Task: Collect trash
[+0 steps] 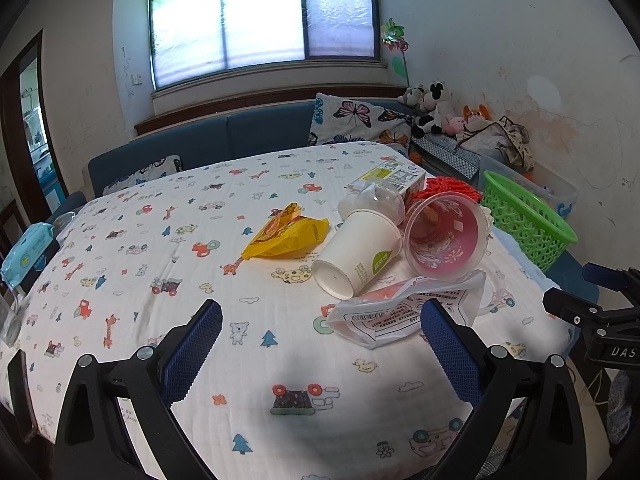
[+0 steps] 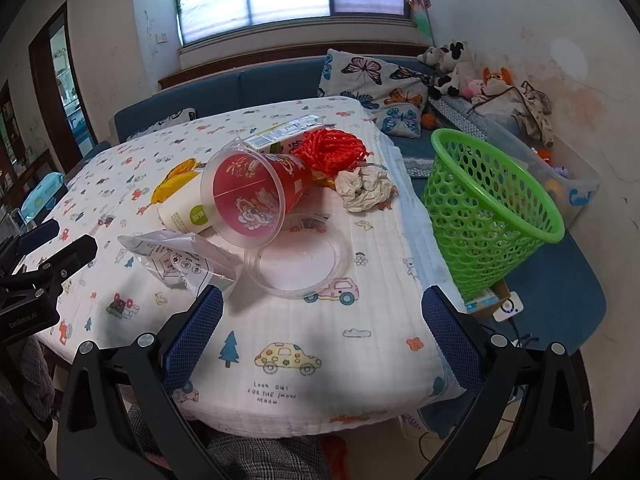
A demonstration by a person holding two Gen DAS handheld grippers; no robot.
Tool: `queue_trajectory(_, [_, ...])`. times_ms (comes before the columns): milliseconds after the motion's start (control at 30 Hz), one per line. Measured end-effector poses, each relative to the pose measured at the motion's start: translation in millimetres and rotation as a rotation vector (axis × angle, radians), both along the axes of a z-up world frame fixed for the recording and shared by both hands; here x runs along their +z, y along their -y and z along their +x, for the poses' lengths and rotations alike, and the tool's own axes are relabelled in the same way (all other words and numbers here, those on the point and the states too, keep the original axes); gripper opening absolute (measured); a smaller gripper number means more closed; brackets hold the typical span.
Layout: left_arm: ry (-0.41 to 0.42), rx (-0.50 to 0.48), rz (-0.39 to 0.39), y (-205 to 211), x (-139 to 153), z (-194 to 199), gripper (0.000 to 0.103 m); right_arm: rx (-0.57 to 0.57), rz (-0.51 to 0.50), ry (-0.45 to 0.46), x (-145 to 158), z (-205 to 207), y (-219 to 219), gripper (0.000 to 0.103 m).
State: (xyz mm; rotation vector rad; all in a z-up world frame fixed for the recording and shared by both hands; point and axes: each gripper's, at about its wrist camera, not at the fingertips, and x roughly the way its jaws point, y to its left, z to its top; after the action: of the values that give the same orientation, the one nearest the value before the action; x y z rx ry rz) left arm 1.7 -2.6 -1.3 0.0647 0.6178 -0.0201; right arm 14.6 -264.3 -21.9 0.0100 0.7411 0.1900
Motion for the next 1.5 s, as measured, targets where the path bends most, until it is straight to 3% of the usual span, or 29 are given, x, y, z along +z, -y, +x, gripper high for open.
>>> queue_trajectory(733, [-0.014,0.006,-0.007,-6,-19,5,0.096,0.027,-0.003,-0.015,-1,11,-7,0.099])
queue_trajectory(1200, [-0.030,0.031,-0.015,-25,-14,16,0.096,0.150,-0.011,-0.019,-6,22,-33,0.099])
queue_trajectory(1500, [-0.032,0.043,-0.021,-39,-10,27,0.096,0.305,-0.037,-0.013,-2,32,-59,0.098])
